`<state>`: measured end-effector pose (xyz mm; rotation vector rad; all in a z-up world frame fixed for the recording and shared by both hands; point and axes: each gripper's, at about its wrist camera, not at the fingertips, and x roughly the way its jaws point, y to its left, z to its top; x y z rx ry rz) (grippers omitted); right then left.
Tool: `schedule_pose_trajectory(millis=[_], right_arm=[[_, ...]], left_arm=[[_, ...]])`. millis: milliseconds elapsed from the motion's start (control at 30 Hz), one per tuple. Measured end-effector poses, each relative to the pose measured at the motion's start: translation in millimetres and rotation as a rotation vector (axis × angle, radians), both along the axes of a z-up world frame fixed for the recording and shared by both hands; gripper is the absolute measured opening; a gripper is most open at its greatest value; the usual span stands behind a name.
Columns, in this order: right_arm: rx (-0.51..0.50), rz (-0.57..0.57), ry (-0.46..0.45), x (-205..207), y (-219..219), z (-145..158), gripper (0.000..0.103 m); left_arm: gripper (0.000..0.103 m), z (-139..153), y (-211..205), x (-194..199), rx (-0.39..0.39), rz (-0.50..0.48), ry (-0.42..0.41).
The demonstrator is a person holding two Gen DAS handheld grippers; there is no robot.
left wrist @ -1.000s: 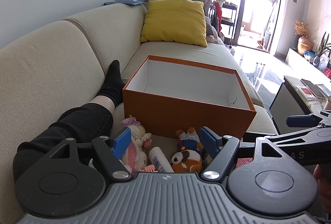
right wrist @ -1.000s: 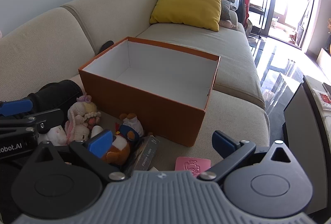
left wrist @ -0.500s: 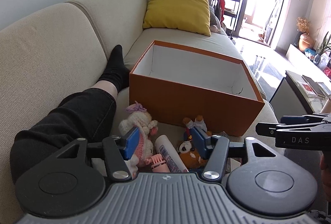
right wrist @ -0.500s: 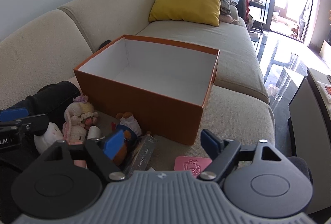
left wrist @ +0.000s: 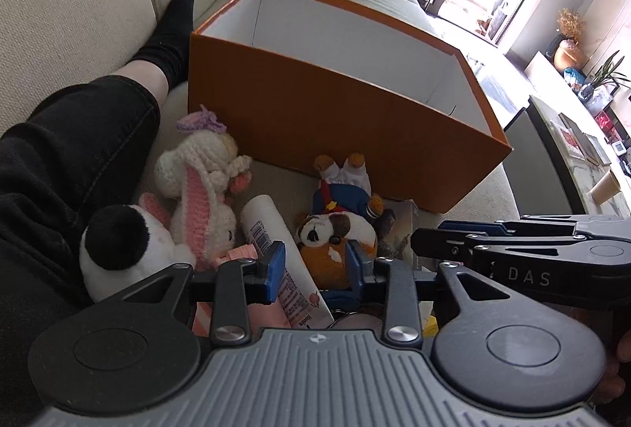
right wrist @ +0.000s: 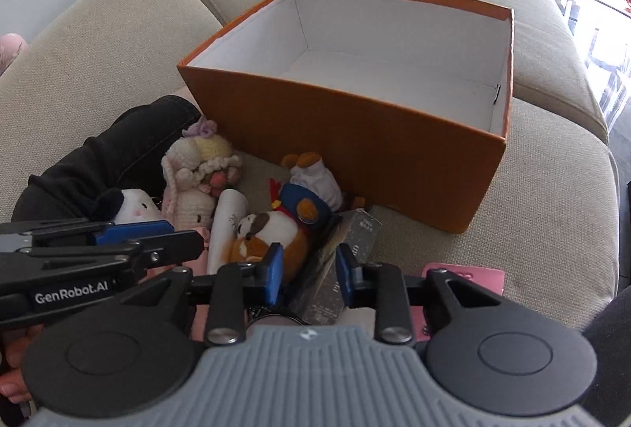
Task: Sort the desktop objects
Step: 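Reach left gripper to white lotion tube while right gripper reaches brown plush dog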
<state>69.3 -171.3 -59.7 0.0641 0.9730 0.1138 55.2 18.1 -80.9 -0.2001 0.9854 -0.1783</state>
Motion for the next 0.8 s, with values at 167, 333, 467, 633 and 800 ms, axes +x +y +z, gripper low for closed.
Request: schedule_pose_trajectory(millis=[167,333,467,633,800], right_arm=[[0.041,0.012,0.019,11,-5,-4,0.026],[0.08,0.031,0.055,24,-1,-13,0.027],[0.101,0.044,0.094,34,5,-21,0.032],[0.133,0.039,0.137,45,8,-32,0.044],[0.172,0.025,0.18,59,10,-45,0.053]], left_arm=[[0.038,-16,-9,16,0.06,-0.027,0.062],[0.033,-23,-12,20,0.128,-0.05,0.087],[0.028,-21,-10,19,0.166,-0.066,0.085],[0.027,-19,-3,19,0.199,-0.063,0.077],[0.027,-20,-1,23,0.179,-0.069,0.086]])
